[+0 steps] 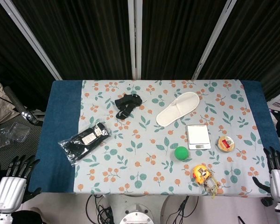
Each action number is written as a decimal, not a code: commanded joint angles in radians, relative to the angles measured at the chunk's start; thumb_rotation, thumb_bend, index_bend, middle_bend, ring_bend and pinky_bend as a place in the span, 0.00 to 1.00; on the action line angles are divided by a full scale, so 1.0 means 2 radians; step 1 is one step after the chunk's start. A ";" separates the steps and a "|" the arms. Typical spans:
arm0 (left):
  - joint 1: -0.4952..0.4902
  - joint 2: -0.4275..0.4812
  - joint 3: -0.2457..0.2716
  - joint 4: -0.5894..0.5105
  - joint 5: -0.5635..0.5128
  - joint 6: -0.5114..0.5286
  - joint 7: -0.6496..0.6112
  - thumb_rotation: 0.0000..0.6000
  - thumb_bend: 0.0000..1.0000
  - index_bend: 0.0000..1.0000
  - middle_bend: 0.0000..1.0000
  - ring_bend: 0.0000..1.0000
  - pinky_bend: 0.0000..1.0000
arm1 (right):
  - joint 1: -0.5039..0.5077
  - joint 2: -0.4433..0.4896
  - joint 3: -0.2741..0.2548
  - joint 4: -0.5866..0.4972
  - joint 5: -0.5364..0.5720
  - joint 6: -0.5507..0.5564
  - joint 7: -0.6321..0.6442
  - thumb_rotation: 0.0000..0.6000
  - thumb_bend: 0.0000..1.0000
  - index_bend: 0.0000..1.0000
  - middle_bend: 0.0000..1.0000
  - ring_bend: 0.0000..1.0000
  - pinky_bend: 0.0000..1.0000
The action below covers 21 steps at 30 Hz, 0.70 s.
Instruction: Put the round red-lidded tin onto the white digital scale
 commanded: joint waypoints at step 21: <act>-0.005 -0.006 0.000 0.005 -0.005 -0.012 -0.003 1.00 0.10 0.16 0.09 0.00 0.02 | 0.062 0.027 -0.015 -0.063 -0.066 -0.060 -0.015 1.00 0.55 0.00 0.09 0.00 0.00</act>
